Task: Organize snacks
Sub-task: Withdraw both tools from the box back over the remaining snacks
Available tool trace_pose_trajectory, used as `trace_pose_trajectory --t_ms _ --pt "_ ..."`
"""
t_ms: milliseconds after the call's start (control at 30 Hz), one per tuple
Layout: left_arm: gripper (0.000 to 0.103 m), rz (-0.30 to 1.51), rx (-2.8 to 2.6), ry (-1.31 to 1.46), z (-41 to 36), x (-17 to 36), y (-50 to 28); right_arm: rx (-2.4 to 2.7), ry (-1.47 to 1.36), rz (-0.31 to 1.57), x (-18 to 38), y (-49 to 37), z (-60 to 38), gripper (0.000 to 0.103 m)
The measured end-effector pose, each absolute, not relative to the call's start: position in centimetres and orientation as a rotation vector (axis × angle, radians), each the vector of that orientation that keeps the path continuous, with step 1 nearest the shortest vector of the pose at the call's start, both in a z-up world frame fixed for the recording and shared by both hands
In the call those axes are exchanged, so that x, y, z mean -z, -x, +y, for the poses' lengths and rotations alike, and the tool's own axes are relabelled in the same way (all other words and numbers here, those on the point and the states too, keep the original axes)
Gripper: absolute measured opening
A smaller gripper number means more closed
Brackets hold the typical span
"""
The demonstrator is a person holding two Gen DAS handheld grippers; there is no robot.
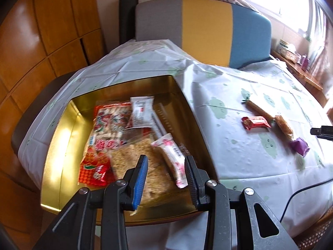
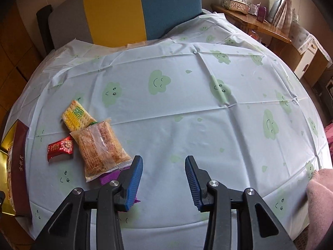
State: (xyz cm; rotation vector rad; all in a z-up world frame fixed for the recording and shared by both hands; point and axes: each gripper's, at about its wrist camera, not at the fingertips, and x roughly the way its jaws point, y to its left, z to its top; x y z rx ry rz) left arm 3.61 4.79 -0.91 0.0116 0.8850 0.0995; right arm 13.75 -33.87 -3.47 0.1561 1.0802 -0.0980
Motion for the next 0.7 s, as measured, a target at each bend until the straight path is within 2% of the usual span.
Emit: trace_pose_trajectory --t_ms 700 --pt "0.037 0.98 0.152 -0.058 -3.8 2.5 -8.2 0.185 -0.248 1.091 3.8 -13.7 -36.1 0.043"
